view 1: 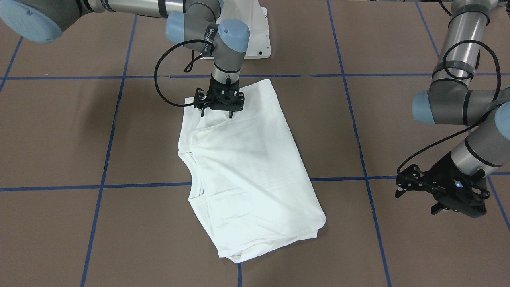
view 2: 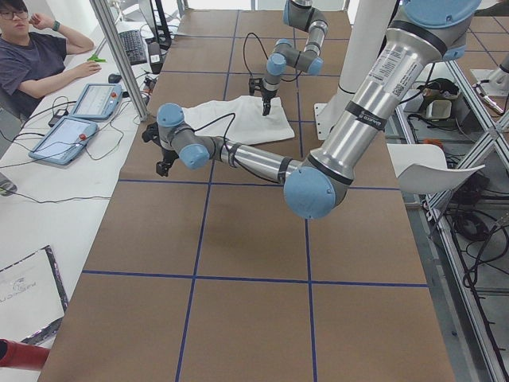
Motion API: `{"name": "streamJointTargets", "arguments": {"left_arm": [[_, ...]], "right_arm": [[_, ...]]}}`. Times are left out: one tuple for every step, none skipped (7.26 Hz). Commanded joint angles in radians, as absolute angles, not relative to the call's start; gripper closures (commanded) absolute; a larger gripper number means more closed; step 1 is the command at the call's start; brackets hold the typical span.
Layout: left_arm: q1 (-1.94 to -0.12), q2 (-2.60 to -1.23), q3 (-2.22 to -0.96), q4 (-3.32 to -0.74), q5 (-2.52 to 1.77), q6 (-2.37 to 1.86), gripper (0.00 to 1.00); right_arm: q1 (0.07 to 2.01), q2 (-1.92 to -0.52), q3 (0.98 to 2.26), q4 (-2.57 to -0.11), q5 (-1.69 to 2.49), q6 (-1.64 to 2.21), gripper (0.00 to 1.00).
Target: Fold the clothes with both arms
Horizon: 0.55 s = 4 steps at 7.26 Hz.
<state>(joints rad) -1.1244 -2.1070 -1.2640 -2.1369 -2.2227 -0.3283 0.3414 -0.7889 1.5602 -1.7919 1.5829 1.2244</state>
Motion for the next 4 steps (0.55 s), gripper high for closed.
{"name": "streamJointTargets", "arguments": {"left_arm": [[-1.124, -2.105, -1.264, -2.138, -2.223, -0.328, 0.0], [-1.123, -2.105, -1.264, -2.138, -2.223, -0.328, 0.0], [-1.123, -2.105, -1.264, -2.138, -2.223, -0.328, 0.0], [-1.123, -2.105, -1.264, -2.138, -2.223, -0.328, 0.0]], "right_arm": [[0.341, -0.761, 1.552, -1.854, 1.583, 1.195, 0.0], [0.339, -0.759, 1.551, -1.855, 1.582, 1.195, 0.0], [0.339, -0.758, 1.549, -1.849, 1.58, 1.198, 0.0], [0.339, -0.743, 1.54, -1.844, 1.58, 1.209, 0.0]]}}
